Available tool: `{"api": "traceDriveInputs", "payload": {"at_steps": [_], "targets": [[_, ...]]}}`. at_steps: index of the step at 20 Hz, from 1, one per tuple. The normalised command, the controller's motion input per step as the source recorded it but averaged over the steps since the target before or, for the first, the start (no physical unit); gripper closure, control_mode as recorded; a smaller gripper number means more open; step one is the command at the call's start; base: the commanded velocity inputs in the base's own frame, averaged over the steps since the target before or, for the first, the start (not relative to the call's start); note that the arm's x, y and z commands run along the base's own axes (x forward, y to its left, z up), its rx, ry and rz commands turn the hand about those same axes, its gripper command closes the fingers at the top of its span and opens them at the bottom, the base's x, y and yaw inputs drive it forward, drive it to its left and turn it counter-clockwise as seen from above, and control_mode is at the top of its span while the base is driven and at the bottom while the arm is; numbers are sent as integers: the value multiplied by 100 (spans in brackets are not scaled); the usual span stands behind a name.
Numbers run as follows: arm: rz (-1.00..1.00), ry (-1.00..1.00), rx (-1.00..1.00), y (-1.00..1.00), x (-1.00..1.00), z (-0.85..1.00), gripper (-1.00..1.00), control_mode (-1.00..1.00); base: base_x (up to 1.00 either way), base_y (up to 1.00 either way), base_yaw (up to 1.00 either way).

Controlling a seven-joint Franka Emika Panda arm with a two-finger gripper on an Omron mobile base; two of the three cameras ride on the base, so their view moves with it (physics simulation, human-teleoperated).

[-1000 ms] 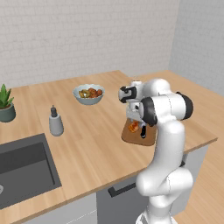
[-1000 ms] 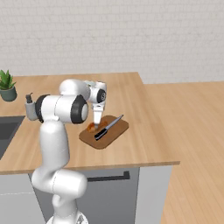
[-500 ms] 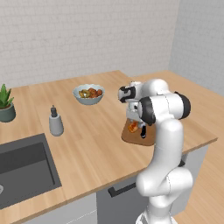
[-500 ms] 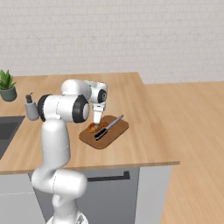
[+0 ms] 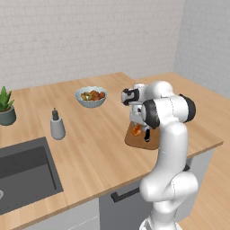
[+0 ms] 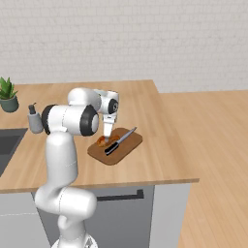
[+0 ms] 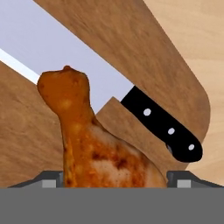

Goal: Pick up the knife from the drawer and place it on the cutting board. Then place the meat from the plate to the cutting board.

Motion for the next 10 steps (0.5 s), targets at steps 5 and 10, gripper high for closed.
{"api": "traceDriveInputs", "payload": {"at_steps": [5, 10], "targets": [[0, 0, 0, 0, 0, 0, -100, -100, 0, 0, 0], [0, 0, 0, 0, 0, 0, -100, -100, 0, 0, 0]]}}
